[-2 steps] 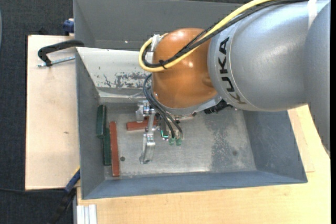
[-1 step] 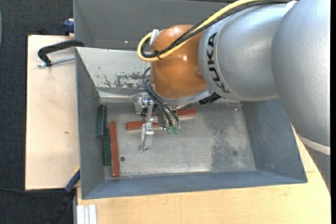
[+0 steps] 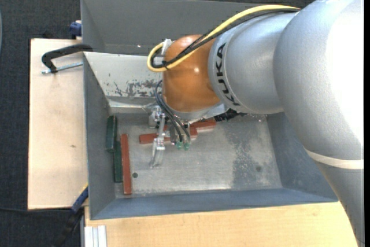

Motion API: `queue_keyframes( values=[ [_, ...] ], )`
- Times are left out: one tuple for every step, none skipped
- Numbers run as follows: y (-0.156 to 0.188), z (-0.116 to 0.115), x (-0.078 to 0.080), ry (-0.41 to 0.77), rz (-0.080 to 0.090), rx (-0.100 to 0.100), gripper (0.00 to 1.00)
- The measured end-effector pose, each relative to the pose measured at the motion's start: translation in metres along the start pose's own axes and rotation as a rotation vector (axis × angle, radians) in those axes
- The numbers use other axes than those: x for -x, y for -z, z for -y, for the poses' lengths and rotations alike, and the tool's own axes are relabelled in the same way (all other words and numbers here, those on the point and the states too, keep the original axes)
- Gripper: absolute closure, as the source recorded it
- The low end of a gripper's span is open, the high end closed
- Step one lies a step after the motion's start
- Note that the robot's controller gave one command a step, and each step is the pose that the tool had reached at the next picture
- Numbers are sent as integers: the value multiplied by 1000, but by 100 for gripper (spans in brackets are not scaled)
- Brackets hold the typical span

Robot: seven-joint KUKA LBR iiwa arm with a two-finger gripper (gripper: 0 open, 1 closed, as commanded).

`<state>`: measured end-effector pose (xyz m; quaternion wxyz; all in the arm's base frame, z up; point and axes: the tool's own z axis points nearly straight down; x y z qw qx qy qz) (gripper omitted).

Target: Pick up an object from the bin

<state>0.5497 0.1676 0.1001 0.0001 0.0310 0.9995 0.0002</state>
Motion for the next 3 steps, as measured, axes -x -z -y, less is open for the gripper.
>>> queue_keyframes(
  values=[
    [-27, 28, 24, -57, 9, 5, 100],
    [-28, 28, 24, -57, 8, 4, 100],
    [164, 37, 13, -71, 2, 2, 100]
  ],
)
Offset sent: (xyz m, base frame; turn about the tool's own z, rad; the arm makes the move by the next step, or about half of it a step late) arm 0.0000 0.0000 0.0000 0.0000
